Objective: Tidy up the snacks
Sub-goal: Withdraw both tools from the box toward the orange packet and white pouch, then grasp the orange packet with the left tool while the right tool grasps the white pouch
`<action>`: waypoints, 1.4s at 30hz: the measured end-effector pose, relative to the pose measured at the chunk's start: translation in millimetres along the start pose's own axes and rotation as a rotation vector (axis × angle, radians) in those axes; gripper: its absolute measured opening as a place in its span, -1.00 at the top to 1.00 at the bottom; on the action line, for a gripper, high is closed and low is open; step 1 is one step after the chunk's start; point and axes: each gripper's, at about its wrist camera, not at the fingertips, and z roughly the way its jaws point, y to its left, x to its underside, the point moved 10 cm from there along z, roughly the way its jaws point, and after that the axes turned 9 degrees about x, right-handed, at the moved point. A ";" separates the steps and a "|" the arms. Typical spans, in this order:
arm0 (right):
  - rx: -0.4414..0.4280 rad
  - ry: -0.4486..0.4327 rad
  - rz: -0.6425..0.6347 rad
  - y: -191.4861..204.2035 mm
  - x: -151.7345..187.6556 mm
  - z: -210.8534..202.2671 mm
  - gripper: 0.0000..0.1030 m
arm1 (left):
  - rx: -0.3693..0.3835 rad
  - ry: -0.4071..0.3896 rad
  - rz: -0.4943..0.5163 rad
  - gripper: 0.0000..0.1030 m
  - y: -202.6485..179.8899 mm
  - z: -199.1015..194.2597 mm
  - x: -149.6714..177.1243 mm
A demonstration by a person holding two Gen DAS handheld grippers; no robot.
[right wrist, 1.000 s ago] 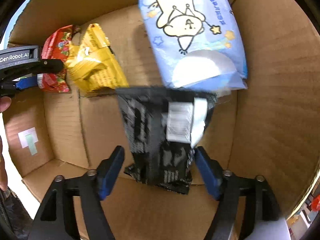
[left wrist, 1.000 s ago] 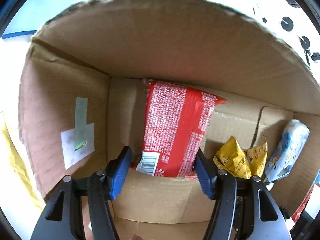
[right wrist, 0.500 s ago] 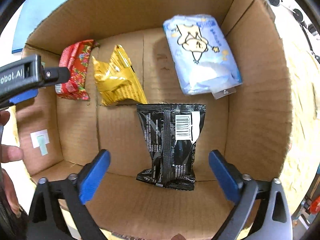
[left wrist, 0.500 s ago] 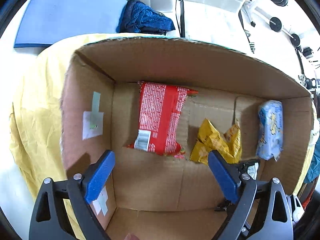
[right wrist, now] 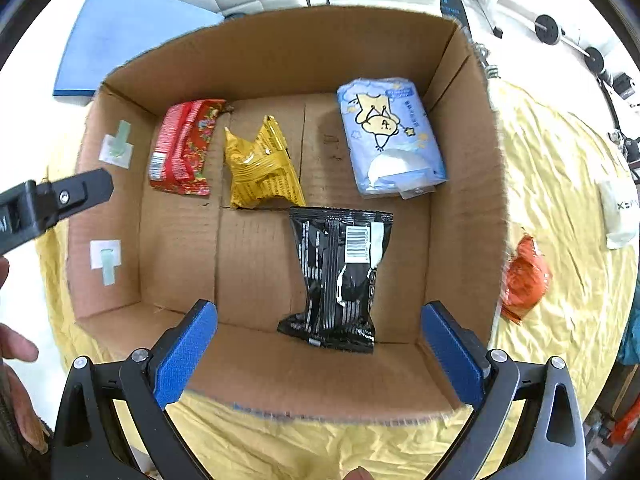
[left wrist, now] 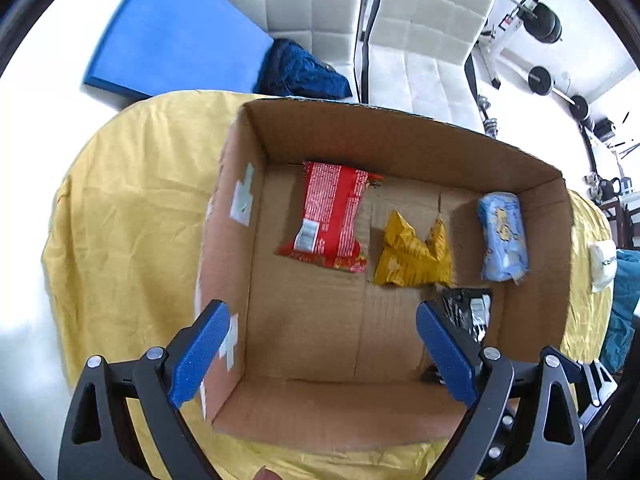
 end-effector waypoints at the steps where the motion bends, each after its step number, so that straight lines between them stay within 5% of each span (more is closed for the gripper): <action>1: -0.003 -0.009 -0.002 0.3 1.9 -3.7 -1.00 | -0.002 -0.008 0.002 -0.86 -1.0 -1.3 2.2; 17: -0.022 -0.203 -0.023 -41.6 59.2 -108.6 -1.00 | -0.037 -0.178 0.045 -0.86 -32.3 -96.2 84.0; 31: -0.092 -0.324 -0.009 -72.9 91.6 -184.5 -1.00 | -0.008 -0.260 0.072 -0.86 -88.3 -143.6 100.4; 36: -0.114 -0.340 0.038 -110.7 91.3 -192.3 -1.00 | 0.001 -0.256 0.119 -0.86 -139.0 -138.2 90.6; 42: -0.073 -0.335 0.180 -213.7 89.4 -182.5 -1.00 | 0.066 -0.189 0.213 -0.86 -238.2 -93.3 70.8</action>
